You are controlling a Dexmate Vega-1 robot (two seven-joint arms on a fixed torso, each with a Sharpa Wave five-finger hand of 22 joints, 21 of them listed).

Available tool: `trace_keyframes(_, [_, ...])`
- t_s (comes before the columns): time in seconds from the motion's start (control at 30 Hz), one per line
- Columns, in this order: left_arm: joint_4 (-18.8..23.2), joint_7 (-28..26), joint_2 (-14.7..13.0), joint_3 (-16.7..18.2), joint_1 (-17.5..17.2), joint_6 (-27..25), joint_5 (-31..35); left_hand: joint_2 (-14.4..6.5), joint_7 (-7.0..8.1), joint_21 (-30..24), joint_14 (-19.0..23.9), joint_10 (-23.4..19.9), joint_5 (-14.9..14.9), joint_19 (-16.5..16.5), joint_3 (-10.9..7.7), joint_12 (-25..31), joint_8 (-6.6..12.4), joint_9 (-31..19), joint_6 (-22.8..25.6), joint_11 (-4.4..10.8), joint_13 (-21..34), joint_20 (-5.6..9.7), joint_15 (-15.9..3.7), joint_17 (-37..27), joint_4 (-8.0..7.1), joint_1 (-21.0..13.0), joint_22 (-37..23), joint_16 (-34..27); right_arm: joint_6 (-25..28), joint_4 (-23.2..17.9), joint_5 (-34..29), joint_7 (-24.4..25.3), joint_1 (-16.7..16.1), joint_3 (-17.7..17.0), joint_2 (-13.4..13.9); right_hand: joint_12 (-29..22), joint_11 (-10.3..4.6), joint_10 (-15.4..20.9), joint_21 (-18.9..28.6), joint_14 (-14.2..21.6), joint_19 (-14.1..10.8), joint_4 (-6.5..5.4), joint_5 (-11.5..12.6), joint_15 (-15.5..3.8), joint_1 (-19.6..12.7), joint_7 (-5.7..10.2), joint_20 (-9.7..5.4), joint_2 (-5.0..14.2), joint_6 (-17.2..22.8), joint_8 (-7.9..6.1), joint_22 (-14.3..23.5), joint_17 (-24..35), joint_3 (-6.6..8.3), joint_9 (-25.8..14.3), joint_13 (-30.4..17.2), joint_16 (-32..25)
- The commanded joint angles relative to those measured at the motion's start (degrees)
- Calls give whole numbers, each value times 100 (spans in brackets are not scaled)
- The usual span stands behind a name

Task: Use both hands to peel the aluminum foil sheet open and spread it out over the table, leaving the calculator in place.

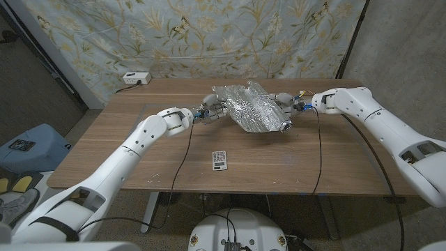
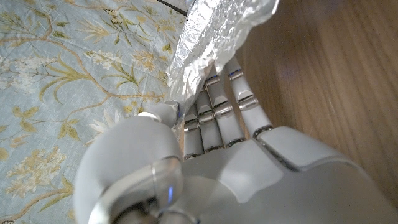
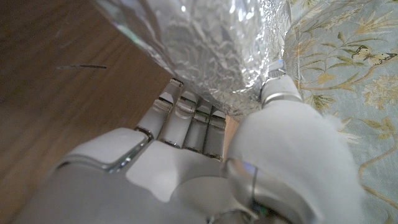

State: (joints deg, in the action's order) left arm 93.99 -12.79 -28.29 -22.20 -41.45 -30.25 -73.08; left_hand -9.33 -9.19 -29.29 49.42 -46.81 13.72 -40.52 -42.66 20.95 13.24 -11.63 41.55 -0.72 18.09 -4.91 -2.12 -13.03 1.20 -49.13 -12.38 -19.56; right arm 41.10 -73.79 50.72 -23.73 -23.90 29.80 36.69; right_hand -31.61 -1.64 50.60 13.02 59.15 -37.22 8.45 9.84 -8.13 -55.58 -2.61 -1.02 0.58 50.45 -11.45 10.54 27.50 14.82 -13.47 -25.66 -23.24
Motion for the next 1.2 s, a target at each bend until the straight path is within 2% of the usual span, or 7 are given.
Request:
trace_keyframes(0.03, [-87, 213, -30, -32, 96, -111, -16, 238, 22, -37, -89, 21, -73, 77, 207, -43, -63, -6, -69, -71, 36, -13, 83, 23, 3, 176, -1, 58, -63, -220, 124, -37, -168, -44, 73, -26, -5, 9, 30, 155, -49, -9, 54, -416, -276, 32, 10, 335, 56, -29, 13, 28, -20, -27, -13, 10])
trace_keyframes(0.1, [-81, 218, -26, -33, 95, -137, -35, 392, 22, -51, -147, 114, -98, 104, 375, -109, -133, -1, -213, -96, 41, -46, 123, 49, 41, 326, 17, 101, -80, -289, 138, 2, -211, -67, 103, -27, -6, 11, 29, 155, -47, -7, 54, -421, -278, 30, 11, 338, 56, -30, 13, 30, -20, -29, -12, 11])
trace_keyframes(0.23, [-98, 296, -40, -54, 120, -256, -104, 488, 20, -45, -248, 405, -104, 172, 516, -256, -210, 5, -415, -155, 50, -105, 168, 72, 87, 460, 40, 166, -85, -446, 188, 119, -305, -125, 157, -30, -18, 9, 29, 155, -48, -2, 56, -424, -283, 27, 9, 340, 58, -31, 13, 36, -19, -29, -15, 12])
trace_keyframes(0.37, [-156, 382, -29, -86, 173, -383, -177, 610, -100, 2, -545, 978, -95, 355, 748, -546, -351, 21, -1138, -419, 52, -230, 398, 83, 209, 648, 80, 314, -93, -546, 221, 188, -347, -144, 177, -32, -1, 7, 29, 148, -50, 6, 59, -426, -293, 26, 12, 345, 58, -31, 14, 36, -18, -29, -15, 21])
trace_keyframes(0.5, [-166, 411, 8, -141, 207, -420, -166, 675, -141, 35, -731, 1318, -101, 454, 894, -691, -340, 28, -1432, -507, 69, -306, 496, 52, 348, 656, 97, 365, -114, -601, 252, 214, -361, -148, 173, -42, -3, 24, 30, 144, -53, 17, 60, -425, -306, 24, 11, 342, 63, -33, 14, 48, -20, -29, -15, 19])
trace_keyframes(0.8, [-237, 292, 154, -238, 299, -552, -207, 676, -143, 11, -655, 1291, -75, 408, 928, -667, -269, 34, -1460, -504, 102, -292, 447, 41, 622, 409, 105, 310, -151, -666, 346, 321, -374, -176, 99, -44, -21, 17, 32, 163, -63, 30, 60, -421, -322, 33, 9, 342, 66, -34, 15, 48, -23, -28, -12, 24])
trace_keyframes(1.2, [-217, 235, 176, -250, 303, -646, -242, 494, -141, -56, -486, 1040, -28, 290, 933, -548, -160, 35, -1239, -405, 156, -256, 368, 1, 787, 149, 106, 195, -91, -444, 497, 466, -323, -181, -121, -52, 10, 15, 56, 169, -127, 36, 60, -427, -334, 12, 28, 348, 73, -37, 16, 51, -29, -30, -16, 32])
